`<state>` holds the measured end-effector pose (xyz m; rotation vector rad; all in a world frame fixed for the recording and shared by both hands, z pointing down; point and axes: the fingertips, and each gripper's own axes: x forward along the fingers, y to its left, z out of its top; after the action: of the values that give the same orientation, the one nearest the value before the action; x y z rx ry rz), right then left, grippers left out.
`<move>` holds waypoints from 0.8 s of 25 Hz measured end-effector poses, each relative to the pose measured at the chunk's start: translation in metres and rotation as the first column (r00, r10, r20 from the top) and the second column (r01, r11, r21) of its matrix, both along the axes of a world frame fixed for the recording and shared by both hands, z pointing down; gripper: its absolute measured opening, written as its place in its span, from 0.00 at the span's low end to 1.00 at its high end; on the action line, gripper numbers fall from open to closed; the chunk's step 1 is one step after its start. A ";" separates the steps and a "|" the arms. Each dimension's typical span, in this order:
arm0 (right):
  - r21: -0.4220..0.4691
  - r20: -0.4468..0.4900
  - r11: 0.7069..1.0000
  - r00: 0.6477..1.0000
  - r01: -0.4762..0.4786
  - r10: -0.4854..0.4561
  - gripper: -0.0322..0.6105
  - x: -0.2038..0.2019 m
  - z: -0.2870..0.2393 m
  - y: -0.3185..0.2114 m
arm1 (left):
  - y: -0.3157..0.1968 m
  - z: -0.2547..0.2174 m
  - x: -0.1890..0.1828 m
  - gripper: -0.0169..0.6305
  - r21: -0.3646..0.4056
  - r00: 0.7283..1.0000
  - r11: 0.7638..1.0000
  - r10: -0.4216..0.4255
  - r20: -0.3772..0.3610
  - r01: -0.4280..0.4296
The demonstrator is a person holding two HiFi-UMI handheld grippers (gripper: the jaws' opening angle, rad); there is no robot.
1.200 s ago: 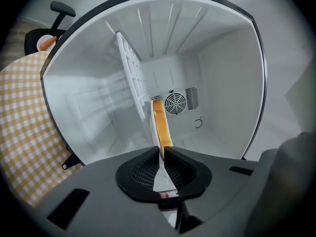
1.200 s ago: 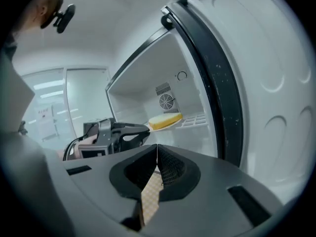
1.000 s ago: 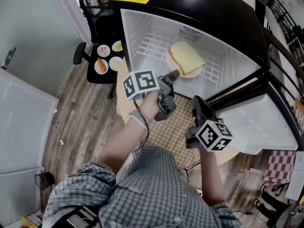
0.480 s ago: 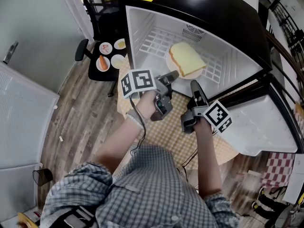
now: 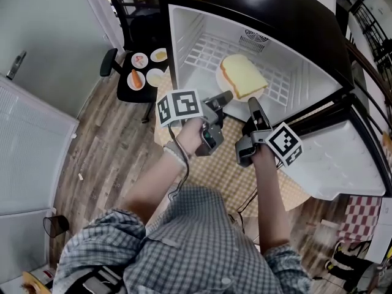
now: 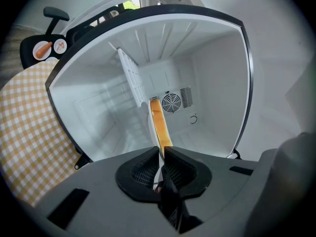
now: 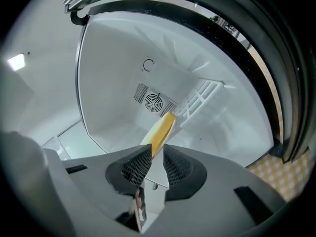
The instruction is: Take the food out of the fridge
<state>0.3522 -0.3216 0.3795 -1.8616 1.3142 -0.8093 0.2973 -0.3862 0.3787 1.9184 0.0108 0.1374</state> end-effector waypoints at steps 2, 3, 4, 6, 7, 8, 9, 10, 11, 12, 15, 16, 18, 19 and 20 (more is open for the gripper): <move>0.000 0.002 1.000 1.000 0.007 -0.007 0.16 -0.001 -0.001 0.001 | 0.001 -0.001 -0.002 0.09 0.004 1.000 1.000 0.002 -0.004 -0.002; 0.000 0.002 1.000 1.000 0.010 -0.010 0.15 -0.002 -0.001 0.001 | 0.001 -0.001 -0.003 0.09 0.006 1.000 1.000 0.002 -0.005 -0.002; 0.001 0.001 1.000 1.000 0.014 -0.014 0.15 -0.003 -0.001 0.001 | 0.002 0.000 -0.003 0.09 0.009 1.000 1.000 0.001 -0.006 -0.001; 0.002 -0.003 1.000 1.000 0.016 -0.016 0.15 -0.004 -0.001 0.002 | 0.003 0.000 -0.005 0.09 0.020 1.000 1.000 0.000 -0.006 0.000; 0.002 -0.006 1.000 1.000 0.015 -0.015 0.15 -0.005 -0.001 0.003 | 0.004 0.000 -0.006 0.09 0.027 1.000 1.000 -0.001 -0.005 0.001; 0.001 -0.008 1.000 1.000 0.015 -0.015 0.15 -0.007 -0.001 0.004 | 0.005 0.000 -0.008 0.09 0.034 1.000 0.999 -0.001 -0.005 0.001; 0.001 -0.009 1.000 1.000 0.016 -0.016 0.15 -0.009 0.000 0.006 | 0.007 -0.001 -0.010 0.09 0.042 1.000 0.999 -0.003 -0.005 0.003; 0.000 -0.011 1.000 1.000 0.018 -0.018 0.15 -0.011 0.000 0.007 | 0.008 -0.001 -0.012 0.09 0.049 1.000 0.999 -0.004 -0.006 0.004; -0.001 -0.013 1.000 1.000 0.021 -0.021 0.15 -0.013 0.000 0.008 | 0.009 -0.001 -0.014 0.09 0.058 1.000 0.998 -0.004 -0.007 0.005; -0.003 -0.015 1.000 1.000 0.024 -0.024 0.15 -0.015 0.001 0.009 | 0.010 -0.001 -0.015 0.09 0.065 1.000 0.998 -0.004 -0.008 0.005; -0.012 -0.023 0.999 0.999 0.039 -0.039 0.15 -0.013 0.003 0.006 | 0.008 0.002 -0.014 0.09 0.068 1.000 0.998 -0.007 -0.013 0.008; -0.014 -0.026 0.999 0.999 0.044 -0.044 0.15 -0.013 0.004 0.006 | 0.008 0.003 -0.014 0.09 0.067 1.000 0.998 -0.009 -0.014 0.010; -0.012 -0.028 0.999 0.998 0.052 -0.052 0.14 -0.021 0.004 0.011 | 0.013 0.002 -0.023 0.09 0.069 1.000 0.997 -0.014 -0.017 0.015; -0.008 -0.027 0.998 0.998 0.055 -0.055 0.14 -0.028 0.003 0.015 | 0.017 0.001 -0.030 0.09 0.072 1.000 0.997 -0.015 -0.018 0.016; -0.005 -0.026 0.998 0.998 0.057 -0.058 0.14 -0.034 0.002 0.018 | 0.022 0.000 -0.036 0.09 0.077 1.000 0.997 -0.016 -0.019 0.017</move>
<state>0.3179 -0.3031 0.3820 -1.8508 1.3891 -0.8200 0.2609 -0.3646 0.3790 1.9965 0.0018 0.1108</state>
